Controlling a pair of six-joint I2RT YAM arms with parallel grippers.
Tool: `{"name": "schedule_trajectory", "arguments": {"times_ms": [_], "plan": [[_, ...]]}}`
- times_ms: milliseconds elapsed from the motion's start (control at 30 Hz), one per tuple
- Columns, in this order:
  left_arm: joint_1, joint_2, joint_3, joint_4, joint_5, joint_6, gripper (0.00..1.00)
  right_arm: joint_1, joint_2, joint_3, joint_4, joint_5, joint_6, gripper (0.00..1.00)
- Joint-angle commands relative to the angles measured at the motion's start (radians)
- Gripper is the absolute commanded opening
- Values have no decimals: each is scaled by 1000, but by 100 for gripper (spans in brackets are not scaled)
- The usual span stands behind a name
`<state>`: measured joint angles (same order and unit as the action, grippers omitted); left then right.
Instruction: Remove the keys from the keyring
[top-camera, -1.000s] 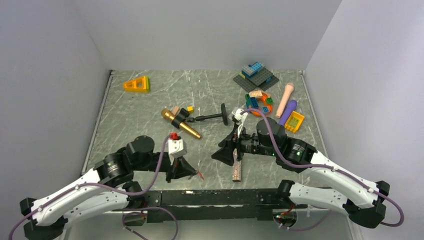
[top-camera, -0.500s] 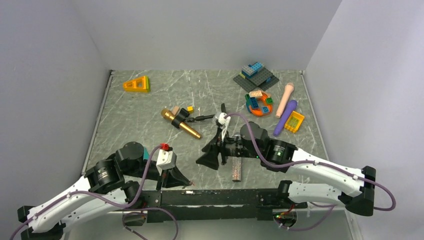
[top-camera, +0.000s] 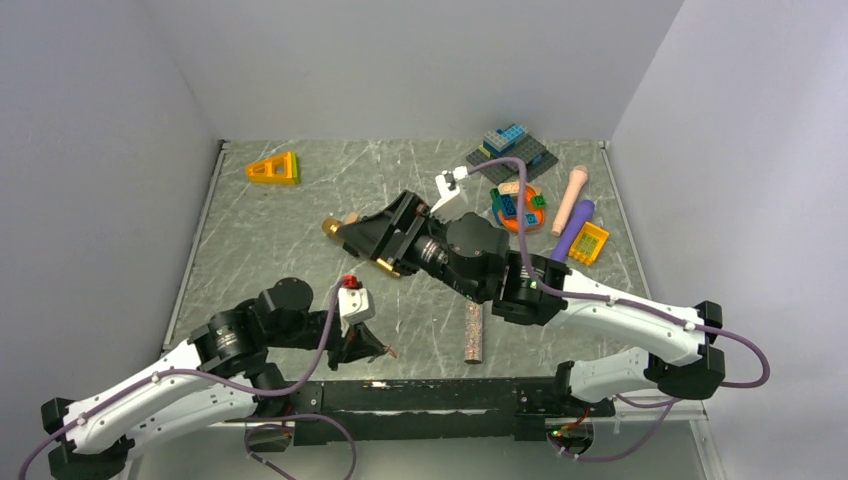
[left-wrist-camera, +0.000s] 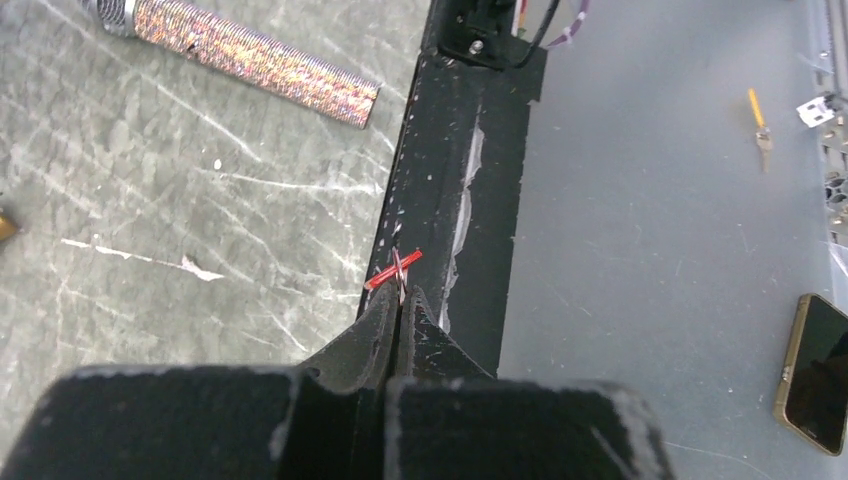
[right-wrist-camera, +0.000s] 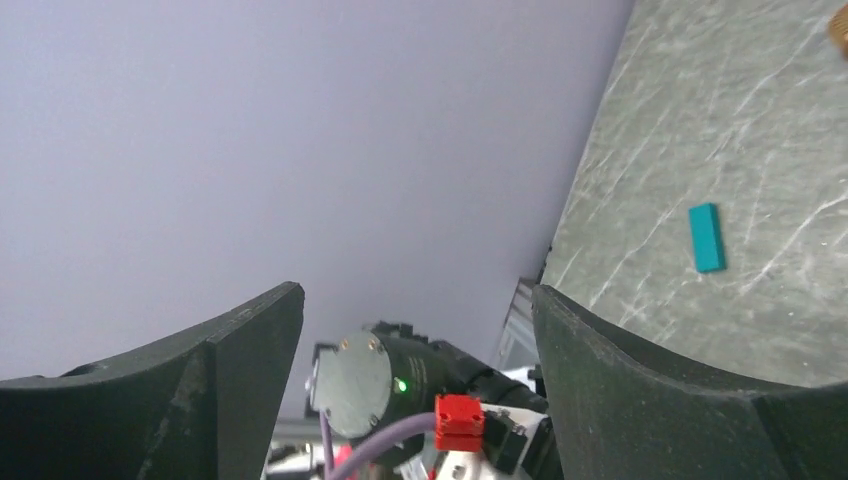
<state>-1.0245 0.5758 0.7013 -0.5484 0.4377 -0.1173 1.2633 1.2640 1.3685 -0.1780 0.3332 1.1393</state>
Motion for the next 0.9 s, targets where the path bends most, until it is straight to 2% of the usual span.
{"name": "schedule_trajectory", "arguments": {"times_ms": [0, 200, 500, 600, 667, 800, 867], "plan": [[12, 33, 18, -8, -71, -10, 0, -3, -22, 38, -157, 204, 123, 90], [50, 32, 13, -9, -79, -17, 0, -8, -121, -73, -50, 265, 95, 99], [53, 13, 7, -11, -107, -28, 0, -88, -216, -201, 53, 76, 168, 100], [55, 16, 8, -10, -106, -27, 0, -184, -214, -241, 53, -56, 197, 100], [55, 25, 13, -12, -87, -20, 0, -217, -241, -305, 90, -87, 143, 100], [56, 53, 59, -55, -33, 10, 0, -239, -369, -432, 156, -100, -145, 97], [56, 48, 73, -65, 11, 28, 0, -262, -430, -495, 199, -179, -303, 94]]}}
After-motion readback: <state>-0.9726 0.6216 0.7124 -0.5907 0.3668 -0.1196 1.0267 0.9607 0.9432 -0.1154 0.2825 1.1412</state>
